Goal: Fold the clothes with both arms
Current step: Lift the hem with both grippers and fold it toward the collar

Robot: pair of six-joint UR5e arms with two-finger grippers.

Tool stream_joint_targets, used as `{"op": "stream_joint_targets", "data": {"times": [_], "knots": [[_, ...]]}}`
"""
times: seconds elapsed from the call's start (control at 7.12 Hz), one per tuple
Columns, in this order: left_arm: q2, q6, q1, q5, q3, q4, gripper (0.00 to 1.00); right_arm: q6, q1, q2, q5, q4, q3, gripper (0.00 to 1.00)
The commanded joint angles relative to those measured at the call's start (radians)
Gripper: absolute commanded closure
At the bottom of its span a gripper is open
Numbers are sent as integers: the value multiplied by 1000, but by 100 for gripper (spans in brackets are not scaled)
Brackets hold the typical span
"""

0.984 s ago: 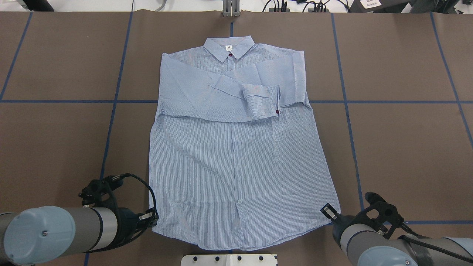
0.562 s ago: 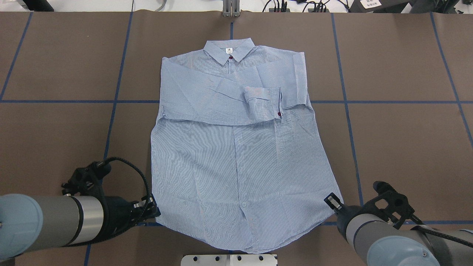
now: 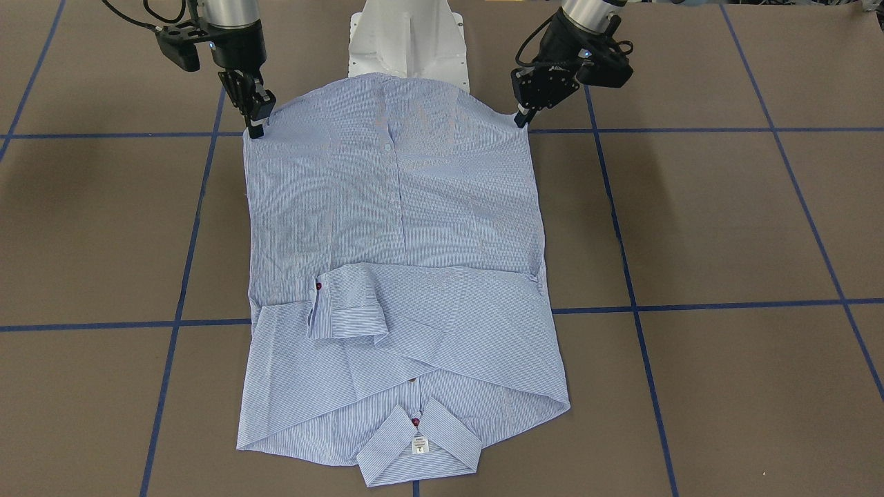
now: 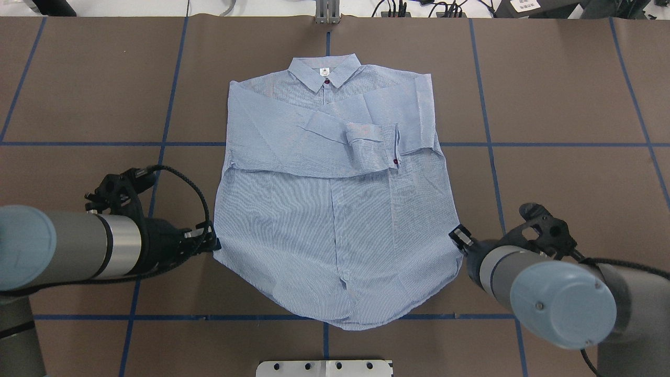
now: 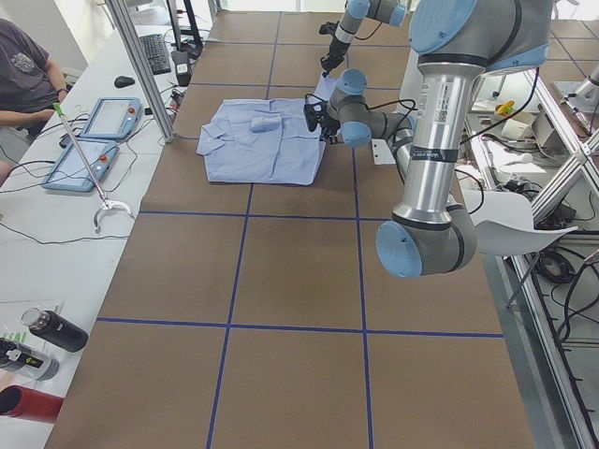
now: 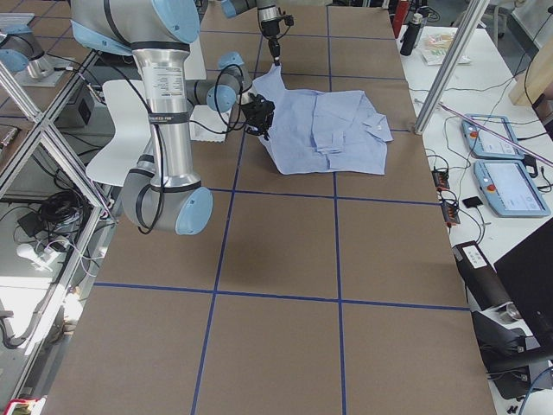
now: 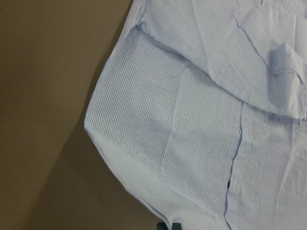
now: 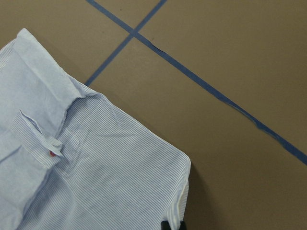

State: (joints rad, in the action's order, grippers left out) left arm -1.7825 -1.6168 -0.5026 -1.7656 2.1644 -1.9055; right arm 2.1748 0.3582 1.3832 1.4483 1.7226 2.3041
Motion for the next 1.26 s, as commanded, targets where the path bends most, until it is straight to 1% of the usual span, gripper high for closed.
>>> {"op": "stream_joint_targets", "data": {"times": [0.0,0.14,0.28,0.42,0.56,0.7,0.84,0.98,1.12], "knots": [[-83,64,-86,-52,-89,29,100,-38,120,-46,66,0,-19,100],[-83,63,-100,-54,-84,31,100,-1,126,-46,55,2,-12,100],[-81,61,-114,-54,-66,32,100,88,123,-46,-25,2,-12,100],[-78,61,-120,-55,-23,58,100,109,122,-46,-66,3,-12,100],[-69,45,-120,-60,35,118,100,146,123,-46,-78,3,-12,100],[-66,5,-120,-60,66,132,100,184,123,-46,-118,3,-8,100],[-57,3,-120,-61,83,138,100,197,126,-59,-121,5,-11,100],[-45,-2,-135,-60,90,140,100,203,155,-84,-121,6,-15,100],[-46,1,-169,-60,80,138,100,201,180,-102,-120,6,-25,100]]}}
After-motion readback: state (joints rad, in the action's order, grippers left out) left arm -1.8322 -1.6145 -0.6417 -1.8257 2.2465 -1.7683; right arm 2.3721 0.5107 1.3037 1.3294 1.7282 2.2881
